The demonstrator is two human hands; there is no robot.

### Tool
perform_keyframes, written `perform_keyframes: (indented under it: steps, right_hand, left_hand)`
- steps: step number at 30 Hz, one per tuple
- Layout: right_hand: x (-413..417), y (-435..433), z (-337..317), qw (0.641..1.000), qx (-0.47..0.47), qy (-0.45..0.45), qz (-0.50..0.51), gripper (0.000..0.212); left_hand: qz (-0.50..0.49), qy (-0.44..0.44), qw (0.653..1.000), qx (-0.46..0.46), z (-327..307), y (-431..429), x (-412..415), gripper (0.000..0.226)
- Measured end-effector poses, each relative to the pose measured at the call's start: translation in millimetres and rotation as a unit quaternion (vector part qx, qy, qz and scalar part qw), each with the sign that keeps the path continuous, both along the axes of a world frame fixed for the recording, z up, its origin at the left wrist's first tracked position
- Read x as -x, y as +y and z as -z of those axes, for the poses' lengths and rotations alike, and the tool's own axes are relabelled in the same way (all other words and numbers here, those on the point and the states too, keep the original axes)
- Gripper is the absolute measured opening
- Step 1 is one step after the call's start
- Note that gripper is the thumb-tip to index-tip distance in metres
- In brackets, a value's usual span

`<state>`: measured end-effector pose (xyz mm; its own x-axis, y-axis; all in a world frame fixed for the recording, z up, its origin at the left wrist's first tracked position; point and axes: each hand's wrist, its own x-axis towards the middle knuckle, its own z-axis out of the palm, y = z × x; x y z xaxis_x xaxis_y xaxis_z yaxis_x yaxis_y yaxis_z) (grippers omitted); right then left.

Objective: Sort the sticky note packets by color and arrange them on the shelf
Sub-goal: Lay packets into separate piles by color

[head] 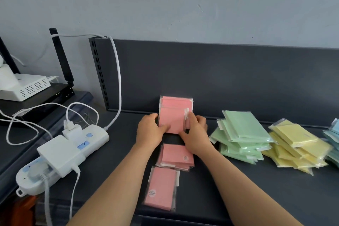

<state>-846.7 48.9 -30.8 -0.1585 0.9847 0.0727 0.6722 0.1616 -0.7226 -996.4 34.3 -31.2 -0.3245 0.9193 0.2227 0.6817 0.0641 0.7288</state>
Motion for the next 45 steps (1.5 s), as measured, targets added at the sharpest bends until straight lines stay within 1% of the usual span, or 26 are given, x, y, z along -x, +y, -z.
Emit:
perform_keyframes:
  steps: [2,6,9,15,19,21,25,26,29,31,32,34,35,36,38,42,45]
  right_hand:
    - [-1,2,2,1.0,-0.003,0.03,-0.003,0.059]
    - [-3,5,4,0.998,-0.026,0.057,0.003,0.05]
    - [-4,7,4,0.996,-0.041,0.076,0.001,0.046]
    - [-5,7,4,0.99,-0.038,0.137,0.018,0.052]
    - [-5,6,4,0.99,-0.019,0.137,0.02,0.052]
    - [-5,5,4,0.992,-0.009,0.129,0.013,0.046]
    - [-5,-4,-1,0.994,0.014,0.103,0.015,0.018]
    - [-4,-7,-2,0.994,0.025,0.102,0.015,0.016]
    - [-8,-23,-16,0.993,0.061,0.1,-0.012,0.021]
    - [-18,-37,-29,0.993,0.073,0.073,-0.053,0.028]
    - [-26,-43,-32,0.993,0.082,0.04,-0.077,0.038]
    - [-38,-51,-31,0.988,0.099,-0.028,-0.113,0.065]
    - [-42,-54,-28,0.986,0.104,-0.047,-0.121,0.07]
    - [-44,-57,-25,0.986,0.102,-0.051,-0.12,0.07]
    - [-47,-60,-22,0.992,0.085,-0.019,-0.092,0.062]
    - [-60,-68,-23,0.998,0.043,0.041,-0.023,0.044]
    - [-66,-76,-20,0.998,0.013,0.069,0.007,0.034]
  left_hand:
    - [0.027,-0.012,1.0,0.0,-2,1,-1,0.037]
    - [0.054,-0.031,0.998,-0.008,-2,1,-1,0.041]
    - [0.053,-0.038,0.998,-0.014,-1,0,1,0.044]
    - [0.038,-0.024,0.999,-0.011,2,4,1,0.052]
    - [0.046,-0.028,0.999,-0.004,-2,-2,1,0.052]
    - [0.05,-0.036,0.998,0.001,-5,-5,1,0.05]
    - [0.051,-0.042,0.998,0.023,-14,-15,-3,0.049]
    - [0.051,-0.042,0.997,0.031,-18,-18,-4,0.051]
    - [0.052,-0.036,0.996,0.057,-30,-32,-4,0.054]
    - [0.055,-0.021,0.995,0.079,-35,-44,-2,0.054]
    - [0.058,-0.014,0.994,0.093,-36,-50,0,0.055]
    - [0.071,-0.002,0.989,0.13,-35,-63,1,0.058]
    - [0.082,0.004,0.985,0.15,-33,-70,0,0.059]
    - [0.092,0.008,0.982,0.166,-31,-76,-1,0.058]
    - [0.102,0.013,0.98,0.171,-27,-85,-3,0.056]
    - [0.096,0.021,0.981,0.168,-22,-94,-5,0.061]
    - [0.09,0.061,0.979,0.171,-16,-94,-10,0.061]
